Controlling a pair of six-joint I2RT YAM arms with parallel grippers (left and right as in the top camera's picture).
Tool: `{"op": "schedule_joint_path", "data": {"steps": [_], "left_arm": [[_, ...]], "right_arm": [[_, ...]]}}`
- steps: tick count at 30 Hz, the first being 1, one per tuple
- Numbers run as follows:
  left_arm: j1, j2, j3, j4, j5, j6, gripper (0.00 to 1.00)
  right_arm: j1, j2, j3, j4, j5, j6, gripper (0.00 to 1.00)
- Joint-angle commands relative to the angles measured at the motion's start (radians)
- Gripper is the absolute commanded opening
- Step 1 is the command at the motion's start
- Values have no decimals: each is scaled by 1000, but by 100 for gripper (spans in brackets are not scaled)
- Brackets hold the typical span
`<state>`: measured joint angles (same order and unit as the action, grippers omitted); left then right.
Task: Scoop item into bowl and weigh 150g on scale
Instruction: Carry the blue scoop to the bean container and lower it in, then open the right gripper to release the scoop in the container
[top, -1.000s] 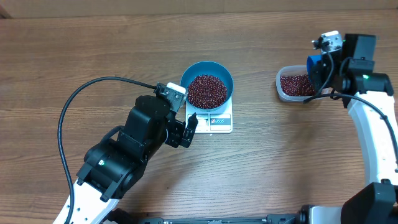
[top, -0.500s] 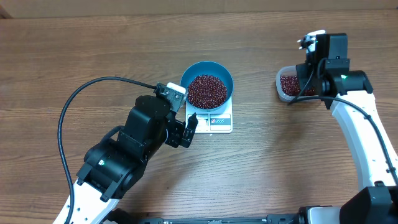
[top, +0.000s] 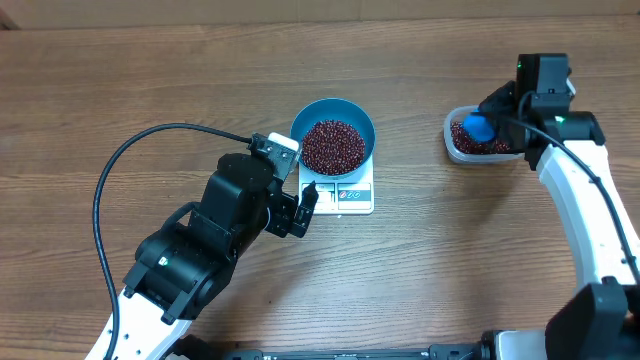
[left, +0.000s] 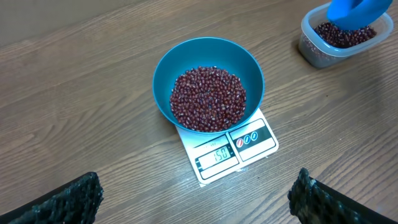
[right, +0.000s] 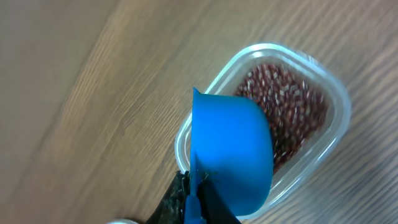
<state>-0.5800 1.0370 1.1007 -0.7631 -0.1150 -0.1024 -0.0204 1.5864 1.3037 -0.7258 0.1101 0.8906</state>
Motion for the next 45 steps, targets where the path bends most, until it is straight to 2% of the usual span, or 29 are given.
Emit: {"op": "schedule_joint_path", "data": {"steps": [1, 2, 4, 6, 7, 8, 11, 16, 24, 26, 33, 35, 38, 41, 45], "left_arm": [[5, -3, 4, 3, 9, -10, 99], [5, -3, 4, 3, 8, -10, 100], [5, -3, 4, 3, 9, -10, 100], [5, -3, 4, 3, 8, -10, 100], [5, -3, 4, 3, 9, -10, 100], [5, -3, 4, 3, 9, -10, 100], [5, -3, 4, 3, 8, -10, 99], [5, -3, 4, 3, 8, -10, 99], [5, -3, 4, 3, 9, -10, 100], [5, -3, 4, 3, 9, -10, 100], [5, -3, 4, 3, 9, -10, 100], [5, -3, 4, 3, 9, -10, 100], [5, -3, 4, 3, 9, -10, 100], [5, -3, 4, 3, 9, -10, 100], [5, -3, 4, 3, 9, -10, 100]], "right_arm": [[-2, 37, 25, 6, 5, 158, 10], [-2, 50, 24, 6, 5, 158, 32], [-2, 74, 24, 6, 5, 157, 64], [-2, 84, 24, 6, 5, 157, 82], [-2, 86, 24, 9, 5, 156, 95], [-2, 86, 24, 9, 5, 156, 100], [-2, 86, 24, 9, 5, 151, 100], [-3, 67, 27, -26, 17, 43, 100], [-2, -104, 27, -234, 163, 34, 100], [-2, -175, 27, -234, 171, -6, 100], [-2, -313, 27, -231, 256, -14, 100], [-2, -332, 27, -229, 250, -99, 100], [0, -345, 27, -231, 217, -313, 100], [0, -344, 27, -264, 199, -621, 100], [-2, -339, 27, -357, 200, -846, 100]]}}
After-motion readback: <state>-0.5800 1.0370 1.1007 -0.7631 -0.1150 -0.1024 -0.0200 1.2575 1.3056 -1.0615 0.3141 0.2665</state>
